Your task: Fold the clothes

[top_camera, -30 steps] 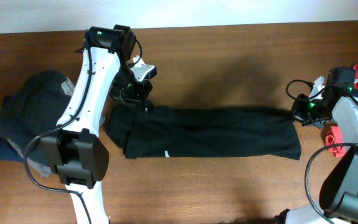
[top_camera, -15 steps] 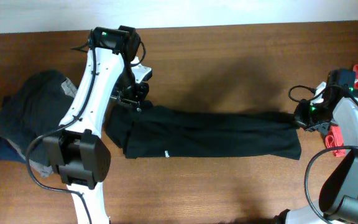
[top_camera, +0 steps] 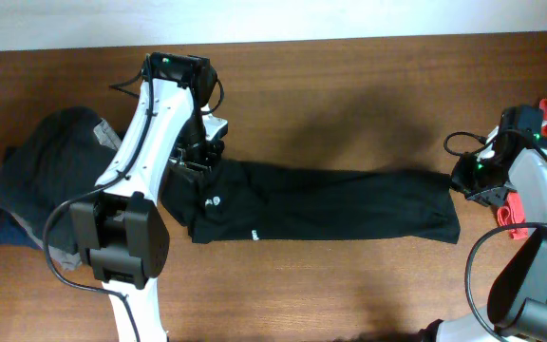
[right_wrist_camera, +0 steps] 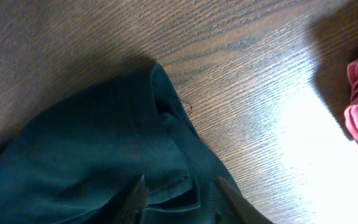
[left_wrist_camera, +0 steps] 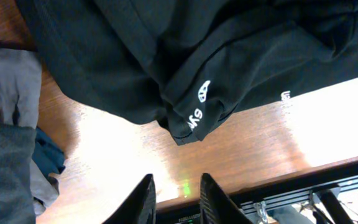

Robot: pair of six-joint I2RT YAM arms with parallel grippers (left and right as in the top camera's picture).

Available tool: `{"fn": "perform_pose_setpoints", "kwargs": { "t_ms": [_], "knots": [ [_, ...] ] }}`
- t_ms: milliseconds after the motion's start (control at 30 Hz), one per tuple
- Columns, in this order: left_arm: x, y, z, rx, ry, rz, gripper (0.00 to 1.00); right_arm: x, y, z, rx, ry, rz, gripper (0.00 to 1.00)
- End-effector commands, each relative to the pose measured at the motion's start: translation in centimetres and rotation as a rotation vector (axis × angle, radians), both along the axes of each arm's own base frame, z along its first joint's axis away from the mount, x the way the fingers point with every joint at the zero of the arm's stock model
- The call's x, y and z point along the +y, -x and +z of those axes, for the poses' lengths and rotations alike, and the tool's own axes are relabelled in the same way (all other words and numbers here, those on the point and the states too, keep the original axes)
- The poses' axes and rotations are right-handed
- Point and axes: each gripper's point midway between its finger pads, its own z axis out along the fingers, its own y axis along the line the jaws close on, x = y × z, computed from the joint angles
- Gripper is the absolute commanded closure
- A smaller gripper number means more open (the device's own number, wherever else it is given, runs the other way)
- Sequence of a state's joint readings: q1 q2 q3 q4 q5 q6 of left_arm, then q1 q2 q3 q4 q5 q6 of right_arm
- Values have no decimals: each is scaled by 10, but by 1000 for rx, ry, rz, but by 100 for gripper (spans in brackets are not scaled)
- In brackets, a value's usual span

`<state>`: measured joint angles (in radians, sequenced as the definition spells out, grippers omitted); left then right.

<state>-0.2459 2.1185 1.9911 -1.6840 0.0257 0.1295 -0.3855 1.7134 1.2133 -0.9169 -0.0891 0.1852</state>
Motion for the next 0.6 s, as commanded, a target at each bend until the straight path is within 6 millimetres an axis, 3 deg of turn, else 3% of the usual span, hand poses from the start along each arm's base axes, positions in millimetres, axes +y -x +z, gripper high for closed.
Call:
{"fn": "perform_pose_setpoints", "kwargs": {
  "t_ms": [0,267,367,567],
  "knots": [
    [3,1,5,-15,-3,7,67,-4,0,9,-18,22,-17,58],
    [-31,-31,-10,-142,137,-3,49,18,-13,13,-85,-113,-11,46],
    [-50,-29,-28,-131,212,-7,48,29,-16,16,-109,-174,0,45],
    [-53,-12,-68,-80,216,-14,54,36,-18,18,-123,-215,8,45]
  ]
}}
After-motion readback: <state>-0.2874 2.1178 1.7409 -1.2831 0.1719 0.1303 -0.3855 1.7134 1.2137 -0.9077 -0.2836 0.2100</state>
